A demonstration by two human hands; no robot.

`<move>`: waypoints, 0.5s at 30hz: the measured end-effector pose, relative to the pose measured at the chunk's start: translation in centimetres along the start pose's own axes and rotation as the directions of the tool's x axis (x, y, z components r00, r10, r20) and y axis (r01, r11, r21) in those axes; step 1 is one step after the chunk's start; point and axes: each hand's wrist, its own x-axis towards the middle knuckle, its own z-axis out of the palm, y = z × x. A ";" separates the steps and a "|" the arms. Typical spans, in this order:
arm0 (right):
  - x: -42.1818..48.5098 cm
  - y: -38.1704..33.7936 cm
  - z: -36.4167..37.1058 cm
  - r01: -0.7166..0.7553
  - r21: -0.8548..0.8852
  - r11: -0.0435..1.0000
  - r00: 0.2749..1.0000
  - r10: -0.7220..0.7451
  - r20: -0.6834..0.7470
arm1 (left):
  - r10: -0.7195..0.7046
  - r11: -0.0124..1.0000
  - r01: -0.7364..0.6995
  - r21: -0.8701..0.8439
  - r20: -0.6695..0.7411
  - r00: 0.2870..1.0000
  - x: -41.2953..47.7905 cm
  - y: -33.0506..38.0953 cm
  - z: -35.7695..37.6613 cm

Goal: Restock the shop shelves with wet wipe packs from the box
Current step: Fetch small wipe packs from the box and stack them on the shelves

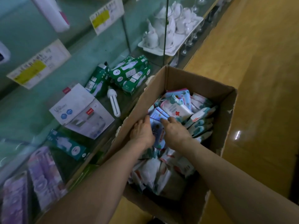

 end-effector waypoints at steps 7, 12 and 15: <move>1.5 0.1 1.5 -0.037 0.072 0.997 0.999 0.035 0.026 | -0.052 0.973 0.039 -0.229 -0.052 0.997 1.9 -0.1 1.8; 2.5 1.2 1.1 -0.038 0.057 0.998 0.999 0.040 -0.030 | -0.068 0.984 0.053 -0.170 -0.079 0.995 1.8 -0.3 2.0; 2.9 1.3 1.2 -0.002 0.060 0.998 1.000 0.004 -0.029 | -0.058 0.991 0.050 -0.124 -0.056 0.997 1.9 -0.5 2.1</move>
